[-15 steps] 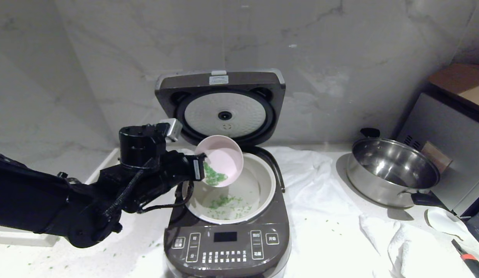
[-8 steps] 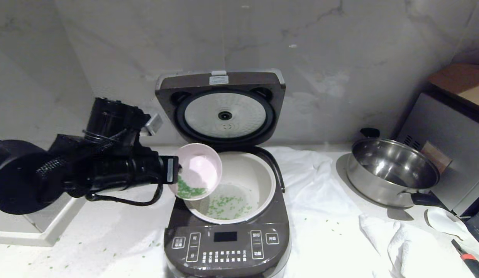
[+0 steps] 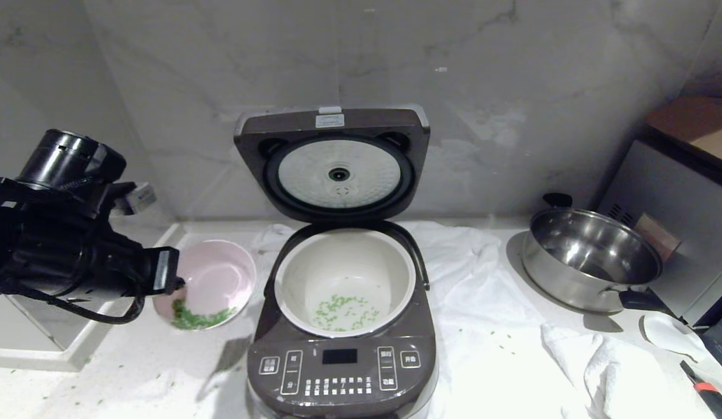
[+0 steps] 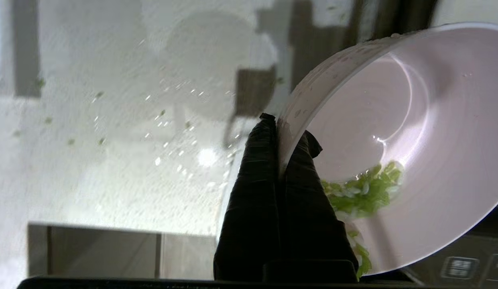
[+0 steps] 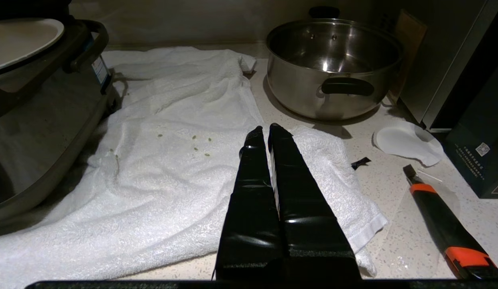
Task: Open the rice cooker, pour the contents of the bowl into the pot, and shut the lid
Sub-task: Pour the water from the bowl into the rice cooker, then place the bowl on the table
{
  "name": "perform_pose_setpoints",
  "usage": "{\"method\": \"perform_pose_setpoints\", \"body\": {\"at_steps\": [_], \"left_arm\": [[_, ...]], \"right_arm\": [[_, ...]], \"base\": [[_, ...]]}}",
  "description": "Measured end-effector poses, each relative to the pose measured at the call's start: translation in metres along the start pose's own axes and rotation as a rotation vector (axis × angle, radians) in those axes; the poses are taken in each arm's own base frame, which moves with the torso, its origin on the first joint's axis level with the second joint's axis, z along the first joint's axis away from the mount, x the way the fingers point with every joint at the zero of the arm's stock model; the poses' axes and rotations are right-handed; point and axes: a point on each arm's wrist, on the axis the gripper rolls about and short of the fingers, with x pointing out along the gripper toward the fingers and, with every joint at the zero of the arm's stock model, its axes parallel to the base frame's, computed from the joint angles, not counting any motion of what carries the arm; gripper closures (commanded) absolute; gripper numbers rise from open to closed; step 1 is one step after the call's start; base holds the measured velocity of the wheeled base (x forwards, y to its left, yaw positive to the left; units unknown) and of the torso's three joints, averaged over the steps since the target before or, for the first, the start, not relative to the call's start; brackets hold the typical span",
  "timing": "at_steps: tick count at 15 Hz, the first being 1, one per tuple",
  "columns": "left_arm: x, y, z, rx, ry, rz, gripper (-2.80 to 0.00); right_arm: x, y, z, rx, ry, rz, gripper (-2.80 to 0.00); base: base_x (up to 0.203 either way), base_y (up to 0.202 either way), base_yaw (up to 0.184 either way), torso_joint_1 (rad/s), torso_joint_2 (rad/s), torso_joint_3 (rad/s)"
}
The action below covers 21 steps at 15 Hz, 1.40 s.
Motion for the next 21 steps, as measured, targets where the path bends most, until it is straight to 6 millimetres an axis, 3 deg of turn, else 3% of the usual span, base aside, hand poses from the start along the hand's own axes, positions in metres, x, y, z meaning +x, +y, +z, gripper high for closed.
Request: {"method": "perform_pose_setpoints", "body": {"at_steps": [4, 8, 16, 21], "left_arm": [[-0.001, 0.032, 0.002, -0.068, 0.072, -0.012, 0.00], [0.016, 0.067, 0.000, -0.152, 0.153, -0.011, 0.00], [0.082, 0.124, -0.048, -0.286, 0.269, 0.084, 0.00], [0.089, 0.157, -0.078, -0.423, 0.341, 0.151, 0.00]], "right_arm": [[0.000, 0.000, 0.000, 0.000, 0.000, 0.000, 0.00], [0.000, 0.000, 0.000, 0.000, 0.000, 0.000, 0.00], [0.000, 0.000, 0.000, 0.000, 0.000, 0.000, 0.00], [0.000, 0.000, 0.000, 0.000, 0.000, 0.000, 0.00]], "base": [[0.000, 0.000, 0.000, 0.000, 0.00, 0.000], [0.000, 0.000, 0.000, 0.000, 0.00, 0.000], [0.000, 0.000, 0.000, 0.000, 0.00, 0.000], [0.000, 0.000, 0.000, 0.000, 0.00, 0.000]]}}
